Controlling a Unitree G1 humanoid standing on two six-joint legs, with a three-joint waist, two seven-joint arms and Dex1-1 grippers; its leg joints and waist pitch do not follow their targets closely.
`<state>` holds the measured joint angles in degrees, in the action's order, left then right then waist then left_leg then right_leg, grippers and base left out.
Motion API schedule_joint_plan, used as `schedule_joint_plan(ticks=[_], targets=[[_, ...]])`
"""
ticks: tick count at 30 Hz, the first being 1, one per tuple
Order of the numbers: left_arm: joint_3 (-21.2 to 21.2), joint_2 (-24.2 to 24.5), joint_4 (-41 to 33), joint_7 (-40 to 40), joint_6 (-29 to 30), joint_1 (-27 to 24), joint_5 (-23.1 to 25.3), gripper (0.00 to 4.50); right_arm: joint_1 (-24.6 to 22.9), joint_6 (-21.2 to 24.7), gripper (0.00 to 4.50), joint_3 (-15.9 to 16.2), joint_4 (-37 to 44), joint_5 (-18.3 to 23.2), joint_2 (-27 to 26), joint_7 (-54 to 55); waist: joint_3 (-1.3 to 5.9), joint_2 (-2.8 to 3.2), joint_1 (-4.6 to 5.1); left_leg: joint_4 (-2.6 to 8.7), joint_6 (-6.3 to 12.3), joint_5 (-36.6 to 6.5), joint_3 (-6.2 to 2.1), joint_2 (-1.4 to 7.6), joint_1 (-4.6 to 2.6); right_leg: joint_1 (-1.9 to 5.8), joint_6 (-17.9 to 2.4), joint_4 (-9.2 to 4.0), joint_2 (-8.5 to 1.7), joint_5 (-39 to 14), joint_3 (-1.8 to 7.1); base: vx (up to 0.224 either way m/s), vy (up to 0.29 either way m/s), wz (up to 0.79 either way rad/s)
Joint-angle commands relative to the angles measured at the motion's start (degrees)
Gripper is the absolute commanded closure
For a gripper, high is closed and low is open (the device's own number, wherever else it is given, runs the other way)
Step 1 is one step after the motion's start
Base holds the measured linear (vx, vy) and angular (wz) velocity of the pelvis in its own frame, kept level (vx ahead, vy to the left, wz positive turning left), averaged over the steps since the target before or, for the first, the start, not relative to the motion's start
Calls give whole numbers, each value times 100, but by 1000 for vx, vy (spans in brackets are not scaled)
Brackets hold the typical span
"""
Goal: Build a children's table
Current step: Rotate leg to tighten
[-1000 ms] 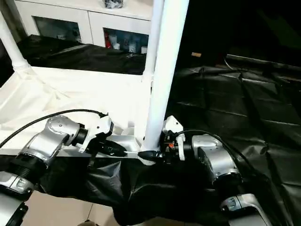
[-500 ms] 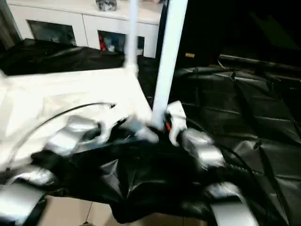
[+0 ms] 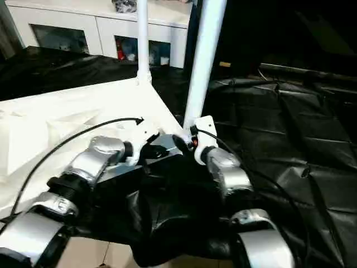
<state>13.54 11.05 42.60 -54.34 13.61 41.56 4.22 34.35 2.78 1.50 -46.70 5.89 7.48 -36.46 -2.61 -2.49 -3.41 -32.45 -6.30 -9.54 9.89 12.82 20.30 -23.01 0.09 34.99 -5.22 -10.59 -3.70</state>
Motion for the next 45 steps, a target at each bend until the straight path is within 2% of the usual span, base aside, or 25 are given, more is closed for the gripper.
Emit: schedule_joint_plan(ticks=[1,8,10,11,13,14,15,18,20,21,22,24,28,32,35,36,37,38,39,41,43,45], targets=[[178,-117,-259,-434,-304,-54,-239,450,-126,-61,72,556,202,15,-101,-879,337,-12,-18,343,308,-1360,55,7,29,294,-1195,-444,-211,-1161,200,0,0,0],[345,388,-574,-1589,-566,-279,-385,450,-452,32,72,825,903,260,557,-2594,348,4,-26,322,472,-1186,69,24,20,300,-1441,-385,-202,-696,206,0,0,0],[377,467,-606,-1725,-617,-299,-363,450,-503,81,72,861,1015,290,648,-2805,342,6,-40,323,477,-1223,76,25,14,299,-1446,-395,-202,-751,205,0,0,0],[412,603,-640,-1947,-722,-328,-331,450,-575,138,72,906,1157,323,780,-3083,333,-40,-65,329,468,-1242,77,35,16,304,-1407,-402,-202,-863,201,0,0,0],[415,645,-656,-2010,-737,-338,-330,450,-595,159,72,917,1196,333,817,-3155,328,0,-90,341,412,-1304,74,55,5,285,-1390,-398,-213,-993,201,0,0,0],[432,786,-706,-2211,-779,-371,-349,450,-653,240,72,970,1276,366,902,-3335,317,-28,-98,346,375,-1355,75,51,4,278,-1371,-404,-210,-1101,198,0,0,0],[432,786,-706,-2211,-779,-371,-349,450,-653,240,72,970,1276,366,902,-3335,319,-17,-110,347,354,-1386,72,53,-1,278,-1358,-404,-216,-1158,198,0,0,0],[452,900,-783,-2423,-808,-418,-393,450,-744,351,72,1063,1439,381,996,-3566,322,-36,-139,348,317,-1365,76,60,-7,270,-1303,-408,-225,-1183,212,0,0,0],[462,981,-835,-2634,-797,-455,-459,450,-813,440,95,1135,1560,369,1030,-3702,330,-8,-170,341,314,-1185,78,56,-5,274,-1366,-364,-211,-873,210,0,0,0],[462,995,-843,-2670,-795,-463,-469,450,-826,466,95,1141,1590,376,1029,-3711,331,-12,-167,342,312,-1169,79,55,-2,277,-1372,-363,-211,-836,210,0,0,0],[465,1004,-854,-2703,-782,-475,-479,450,-839,461,104,1149,1607,368,1026,-3706,328,5,-167,346,296,-1194,78,54,-8,271,-1385,-363,-209,-840,207,0,0,0],[462,1011,-853,-2718,-798,-489,-471,450,-856,489,129,1149,1630,381,1020,-3703,328,-14,-164,347,265,-1248,77,50,-2,277,-1379,-372,-217,-902,207,0,0,0],[448,991,-801,-2620,-836,-490,-419,450,-870,536,160,1137,1636,407,997,-3682,330,-7,-167,347,229,-1285,73,47,-11,275,-1345,-383,-224,-1002,212,0,0,0],[428,956,-779,-2475,-826,-486,-393,450,-896,595,170,1085,1660,437,965,-3614,334,-6,-167,343,233,-1244,74,45,-8,279,-1362,-374,-217,-910,210,0,0,0],[216,729,-572,-1821,-762,-356,-347,450,-761,604,172,768,1299,411,690,-2794,320,-31,-152,354,185,-1323,66,41,-9,265,-1315,-390,-229,-1117,212,0,0,0],[124,616,-494,-1560,-672,-294,-360,450,-651,612,173,647,1053,334,559,-2300,314,-68,-136,354,140,-1370,69,29,-8,256,-1252,-413,-239,-1342,212,0,0,0],[87,561,-464,-1433,-634,-265,-362,450,-592,619,173,596,924,285,497,-2039,304,-55,-127,358,97,-1417,66,21,-8,246,-1217,-424,-244,-1511,212,0,0,0],[39,474,-413,-1232,-576,-218,-353,450,-501,594,173,526,717,201,408,-1632,300,-69,-109,367,20,-1521,49,18,-10,244,-1099,-449,-258,-1890,205,0,0,0],[5,378,-354,-1012,-468,-165,-329,450,-398,578,173,452,489,128,311,-1200,306,-62,-86,375,-36,-1503,39,14,-3,250,-1007,-465,-257,-2014,201,0,0,0],[-24,224,-250,-655,-364,-84,-266,450,-244,596,174,337,158,40,154,-527,311,-78,-56,365,-27,-1465,44,11,-9,239,-984,-469,-250,-1943,209,0,0,0],[-44,94,-150,-345,-314,-14,-205,450,-128,614,174,242,-79,-4,23,-11,306,-74,-27,360,12,-1451,49,0,-1,233,-993,-474,-239,-1885,211,0,0,0],[-82,-149,-7,115,-216,87,-155,450,10,703,174,91,-334,8,-194,585,320,-59,-21,358,57,-1346,50,11,-7,235,-1047,-456,-232,-1610,212,0,0,0]])
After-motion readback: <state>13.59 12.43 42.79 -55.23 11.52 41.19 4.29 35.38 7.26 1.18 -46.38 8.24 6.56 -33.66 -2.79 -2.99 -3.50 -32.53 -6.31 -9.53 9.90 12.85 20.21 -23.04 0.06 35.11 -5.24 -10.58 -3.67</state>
